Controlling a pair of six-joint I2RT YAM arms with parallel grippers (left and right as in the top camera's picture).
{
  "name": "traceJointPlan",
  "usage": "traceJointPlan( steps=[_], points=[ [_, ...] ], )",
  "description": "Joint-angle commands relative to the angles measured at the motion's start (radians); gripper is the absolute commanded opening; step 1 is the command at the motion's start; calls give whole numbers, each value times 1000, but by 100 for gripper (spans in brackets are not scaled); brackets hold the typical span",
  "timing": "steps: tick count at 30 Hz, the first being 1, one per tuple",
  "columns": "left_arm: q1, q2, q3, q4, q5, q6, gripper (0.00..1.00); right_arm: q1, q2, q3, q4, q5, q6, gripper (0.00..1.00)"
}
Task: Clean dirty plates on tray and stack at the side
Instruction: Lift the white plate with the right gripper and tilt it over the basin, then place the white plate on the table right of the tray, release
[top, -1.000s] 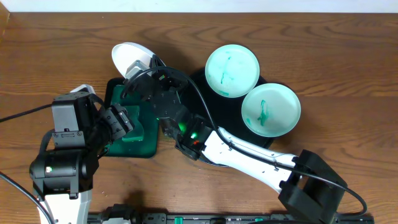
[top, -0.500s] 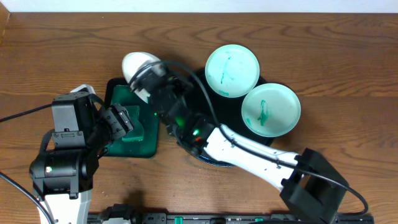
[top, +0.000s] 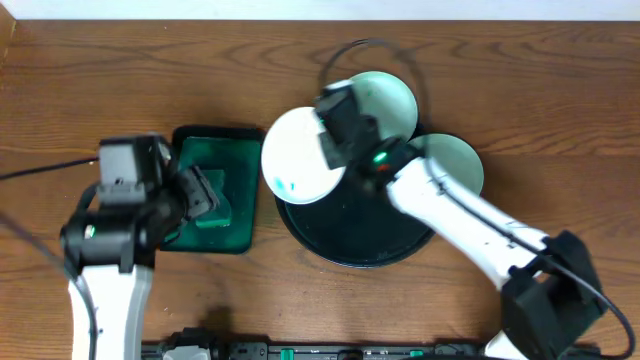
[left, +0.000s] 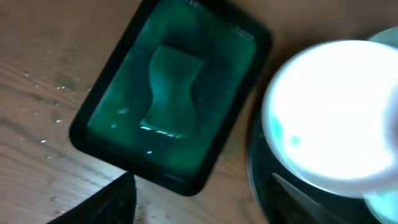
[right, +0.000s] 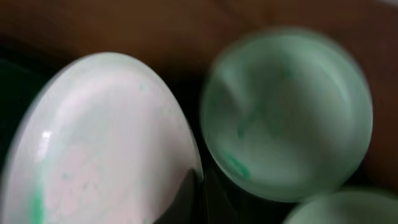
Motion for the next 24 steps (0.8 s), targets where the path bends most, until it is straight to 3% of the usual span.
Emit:
traceJointPlan(
  steps=[1, 8, 16, 19, 24],
  points=[
    [3, 104, -32, 1, -60, -1, 62, -90, -6, 5, -99, -183, 153, 1],
    [3, 291, -32, 17, 11, 0, 52, -132, 5, 4, -240, -231, 64, 1],
    [0, 299, -32, 30, 3, 15, 53, -153, -17, 5, -246, -225, 56, 1],
    [0, 299, -32, 21, 3, 15, 53, -226, -69, 5, -243, -293, 58, 1],
    [0, 299, -32, 21, 3, 14, 54, -473, -173, 5, -274, -383, 55, 1]
  ],
)
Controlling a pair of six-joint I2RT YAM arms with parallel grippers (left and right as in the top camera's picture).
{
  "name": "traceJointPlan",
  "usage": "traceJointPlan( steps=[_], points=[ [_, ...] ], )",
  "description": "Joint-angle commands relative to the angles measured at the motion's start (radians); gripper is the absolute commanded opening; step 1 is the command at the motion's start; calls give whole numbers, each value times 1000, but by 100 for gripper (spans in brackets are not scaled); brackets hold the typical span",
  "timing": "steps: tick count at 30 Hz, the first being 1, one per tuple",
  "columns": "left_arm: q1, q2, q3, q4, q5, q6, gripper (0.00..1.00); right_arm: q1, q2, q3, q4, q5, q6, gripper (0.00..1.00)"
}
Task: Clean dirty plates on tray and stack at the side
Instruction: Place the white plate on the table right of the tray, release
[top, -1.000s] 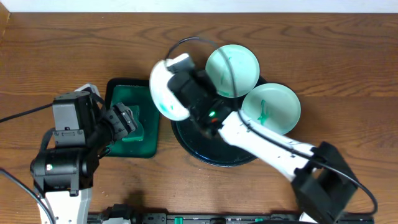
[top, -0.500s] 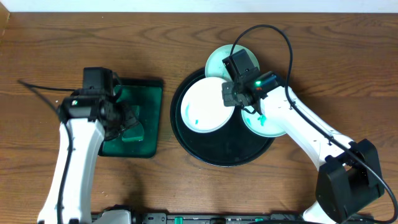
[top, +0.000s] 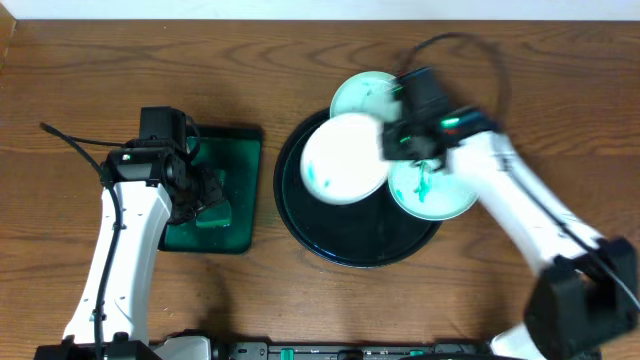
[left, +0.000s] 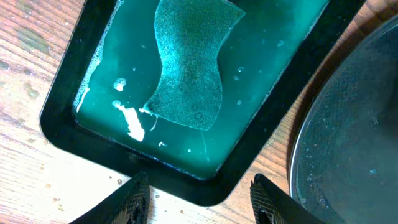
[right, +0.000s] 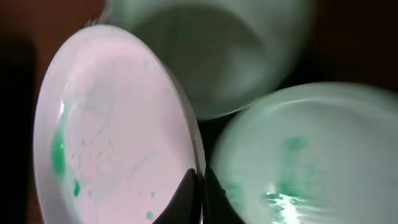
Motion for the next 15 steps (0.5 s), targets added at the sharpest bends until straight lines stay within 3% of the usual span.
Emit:
traceJointPlan(
  steps=[1, 9, 15],
  points=[
    [0, -13, -4, -5, 2, 10, 53, -193, -103, 6, -24, -58, -9, 1],
    [0, -13, -4, -5, 2, 10, 53, -633, -33, 2, -85, -56, 5, 1],
    [0, -13, -4, -5, 2, 10, 53, -781, 118, -1, -90, -58, 30, 1]
  ],
)
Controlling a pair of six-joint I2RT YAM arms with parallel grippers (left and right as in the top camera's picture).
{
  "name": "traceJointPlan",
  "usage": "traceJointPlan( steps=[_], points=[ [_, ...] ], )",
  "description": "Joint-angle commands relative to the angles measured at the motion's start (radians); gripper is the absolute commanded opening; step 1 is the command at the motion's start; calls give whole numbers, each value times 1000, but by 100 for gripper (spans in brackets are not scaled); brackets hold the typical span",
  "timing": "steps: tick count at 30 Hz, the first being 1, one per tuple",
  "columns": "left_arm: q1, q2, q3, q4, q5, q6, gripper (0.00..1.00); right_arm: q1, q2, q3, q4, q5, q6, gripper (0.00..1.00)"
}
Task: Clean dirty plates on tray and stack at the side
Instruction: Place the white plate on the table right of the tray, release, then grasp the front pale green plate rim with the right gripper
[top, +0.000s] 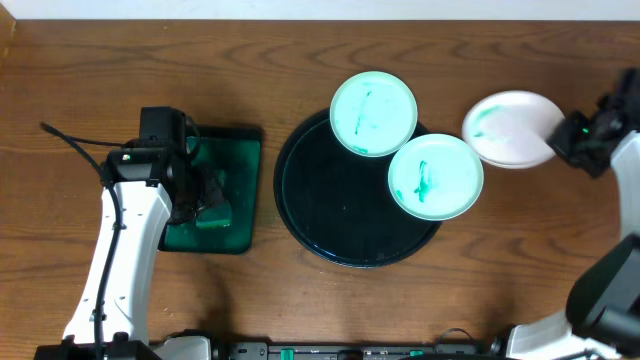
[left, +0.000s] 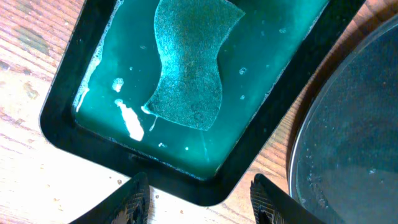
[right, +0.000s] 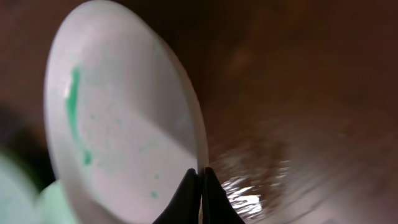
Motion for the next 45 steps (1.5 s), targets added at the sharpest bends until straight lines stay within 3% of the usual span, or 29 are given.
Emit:
traceJointPlan(
  steps=[1, 6, 10, 17, 20, 25, 27, 32, 40, 45],
  points=[
    [0, -13, -4, -5, 2, 10, 54, -52, 110, -4, -15, -19, 18, 1],
    [0, -13, -4, -5, 2, 10, 54, -43, 181, -16, -50, -18, 18, 1],
    [0, -13, -4, -5, 2, 10, 54, -23, 150, -21, -59, -24, -32, 23],
    [0, -13, -4, -4, 3, 10, 54, 110, 17, -21, -55, -148, -217, 44],
    [0, -13, -4, -5, 6, 10, 54, 207, 15, -29, -60, -93, -248, 61],
    [0, -13, -4, -5, 21, 10, 54, 332, 55, -109, 25, 81, -190, 71],
    [0, -13, -4, -5, 21, 10, 54, 354, 71, -146, 68, 108, -161, 65],
    [0, -13, -4, -5, 21, 10, 54, 377, 77, -183, 93, 87, -161, 4],
    [1, -13, -4, -5, 21, 10, 54, 421, -64, -179, 46, -35, -231, 1],
    [1, -14, 0, -5, 21, 10, 54, 573, -115, -179, 65, -116, -294, 1]
  ],
)
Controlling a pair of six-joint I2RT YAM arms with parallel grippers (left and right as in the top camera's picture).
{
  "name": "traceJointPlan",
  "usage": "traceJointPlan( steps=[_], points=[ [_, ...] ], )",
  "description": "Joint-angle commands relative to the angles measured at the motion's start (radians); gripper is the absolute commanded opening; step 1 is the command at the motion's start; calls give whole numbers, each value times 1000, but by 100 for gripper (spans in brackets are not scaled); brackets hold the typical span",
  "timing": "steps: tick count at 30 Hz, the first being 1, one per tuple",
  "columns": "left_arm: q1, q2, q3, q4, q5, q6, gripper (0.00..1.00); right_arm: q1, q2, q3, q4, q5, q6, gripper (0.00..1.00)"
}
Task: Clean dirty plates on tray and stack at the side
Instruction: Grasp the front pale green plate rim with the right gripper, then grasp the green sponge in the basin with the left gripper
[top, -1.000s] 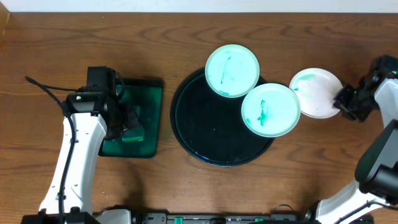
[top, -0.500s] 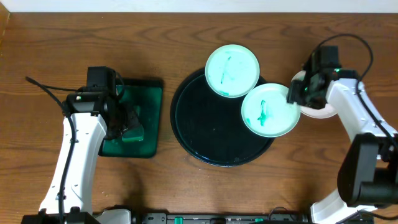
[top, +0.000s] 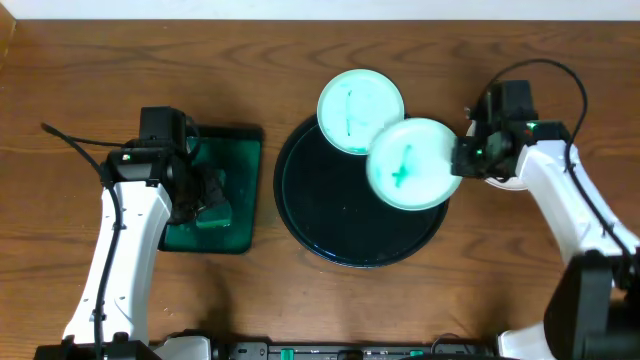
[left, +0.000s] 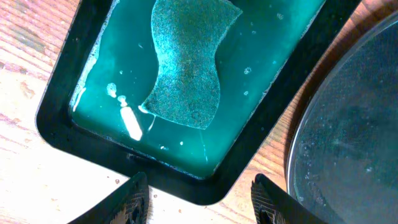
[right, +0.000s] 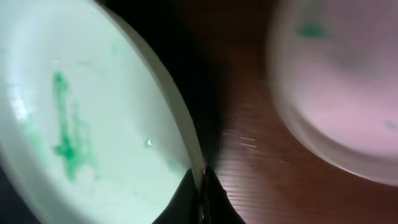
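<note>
A pale green plate (top: 408, 163) streaked with green is tilted over the right of the round black tray (top: 330, 225). My right gripper (top: 465, 158) is shut on its right rim, and the fingers (right: 202, 180) pinch that rim in the right wrist view. A second stained green plate (top: 360, 97) rests on the tray's far edge. A white plate (right: 339, 81) lies blurred on the wood beside the right gripper. My left gripper (left: 199, 186) stands open and holds nothing, at the near edge of the green basin (left: 56, 118). A sponge (left: 186, 68) lies in the basin's water.
The basin (top: 245, 190) stands just left of the black tray, with a narrow strip of wood between them. Water drops lie on the table near the basin. The right arm's cable loops over the far right of the table.
The white plate has left my right gripper and lies on the wood at the right. That gripper is now shut on the near green plate, which sits further left and tilted. The left arm is unchanged.
My right gripper first held the white plate at the tray's left, near the basin. It then held the plate over the tray's middle, and then over the wood to the right. Now that plate is let go and a green plate is held. The left gripper stayed open over the basin.
</note>
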Motion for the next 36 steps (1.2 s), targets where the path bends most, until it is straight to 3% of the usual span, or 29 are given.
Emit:
traceJointPlan(
  steps=[1, 7, 9, 21, 31, 36],
  points=[
    [1, -16, 1, -5, 10, 11, 54, 150, -23, 5, 8, -72, -58, 1],
    [1, -38, 11, -2, 9, 33, 55, 338, 112, -25, 72, 54, -35, 1],
    [1, -40, 11, -5, 8, 40, 61, 372, 199, -25, 101, 56, -34, 1],
    [-1, -18, -29, 67, -71, 43, 61, 287, 279, -24, 153, 78, 92, 1],
    [-2, 266, -94, 247, -97, 13, 46, 289, 279, -24, 154, 78, 92, 1],
    [-1, 398, -94, 332, -104, 13, 47, 289, 279, -24, 152, 78, 92, 1]
  ],
)
